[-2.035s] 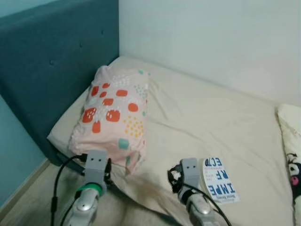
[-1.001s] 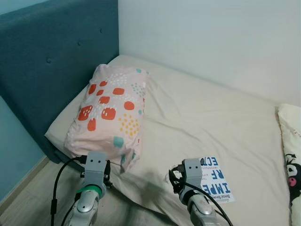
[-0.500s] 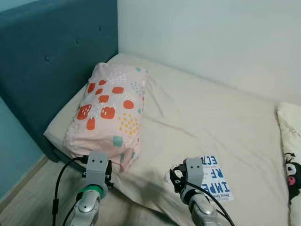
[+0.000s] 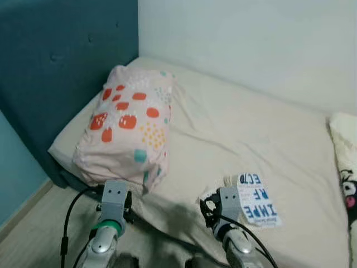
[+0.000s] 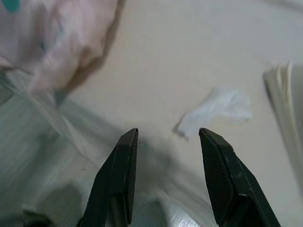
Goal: Clean up the room
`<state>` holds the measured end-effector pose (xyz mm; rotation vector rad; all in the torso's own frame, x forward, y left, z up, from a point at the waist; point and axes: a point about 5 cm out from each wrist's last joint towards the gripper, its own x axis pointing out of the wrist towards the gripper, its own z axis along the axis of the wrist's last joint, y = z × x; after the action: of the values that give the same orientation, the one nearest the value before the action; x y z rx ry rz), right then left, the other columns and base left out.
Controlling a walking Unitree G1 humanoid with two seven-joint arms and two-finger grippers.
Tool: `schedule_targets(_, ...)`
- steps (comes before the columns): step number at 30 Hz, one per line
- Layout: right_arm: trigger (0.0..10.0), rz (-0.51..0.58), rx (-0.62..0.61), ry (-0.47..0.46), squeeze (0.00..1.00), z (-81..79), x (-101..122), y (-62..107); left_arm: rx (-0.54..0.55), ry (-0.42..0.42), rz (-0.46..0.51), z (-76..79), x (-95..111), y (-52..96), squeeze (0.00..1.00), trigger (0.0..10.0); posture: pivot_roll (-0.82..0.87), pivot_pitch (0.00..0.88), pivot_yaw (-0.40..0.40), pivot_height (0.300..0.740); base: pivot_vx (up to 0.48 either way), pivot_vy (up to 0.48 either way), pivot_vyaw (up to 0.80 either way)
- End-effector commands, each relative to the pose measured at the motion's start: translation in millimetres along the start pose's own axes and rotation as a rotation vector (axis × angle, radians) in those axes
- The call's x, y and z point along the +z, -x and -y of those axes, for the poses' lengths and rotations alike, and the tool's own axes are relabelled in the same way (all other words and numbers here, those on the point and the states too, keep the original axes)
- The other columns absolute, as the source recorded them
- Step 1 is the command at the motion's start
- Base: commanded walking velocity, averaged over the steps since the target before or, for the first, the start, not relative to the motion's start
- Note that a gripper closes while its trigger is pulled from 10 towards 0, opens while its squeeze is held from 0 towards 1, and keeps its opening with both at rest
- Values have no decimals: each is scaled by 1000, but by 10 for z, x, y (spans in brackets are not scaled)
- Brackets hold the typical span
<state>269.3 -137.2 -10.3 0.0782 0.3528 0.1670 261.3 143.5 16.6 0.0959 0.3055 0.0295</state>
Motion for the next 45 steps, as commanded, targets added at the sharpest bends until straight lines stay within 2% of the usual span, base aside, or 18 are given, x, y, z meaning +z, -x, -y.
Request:
schedule_targets(1,10000,-16,-15,-2,0,33,-45,26,-11,-9,-30,27,-59,11,0,10000,28,22,-20,627,0,0,0)
schedule_targets(11,10000,-9,-19,-10,0,32,-40,27,-11,-15,-31,18,-71,24,0,10000,31,30,-16,627,0,0,0)
schedule_targets(24,10000,0,-9,-29,0,-48,-11,-9,4,-25,-17,-44,-36,12,0,10000,56,38,-17,627,0,0,0)
schedule_targets(31,10000,2,-3,-26,0,-22,17,-22,13,-28,-15,-32,-41,28,0,10000,54,40,-33,627,0,0,0)
schedule_targets(38,10000,6,-7,-35,0,-34,3,-12,13,-32,-17,-52,-62,43,0,10000,49,33,-16,627,0,0,0)
schedule_targets(45,10000,10,-14,-45,0,-46,-5,-8,9,-40,-13,-60,-20,2,0,10000,52,28,-10,627,0,0,0)
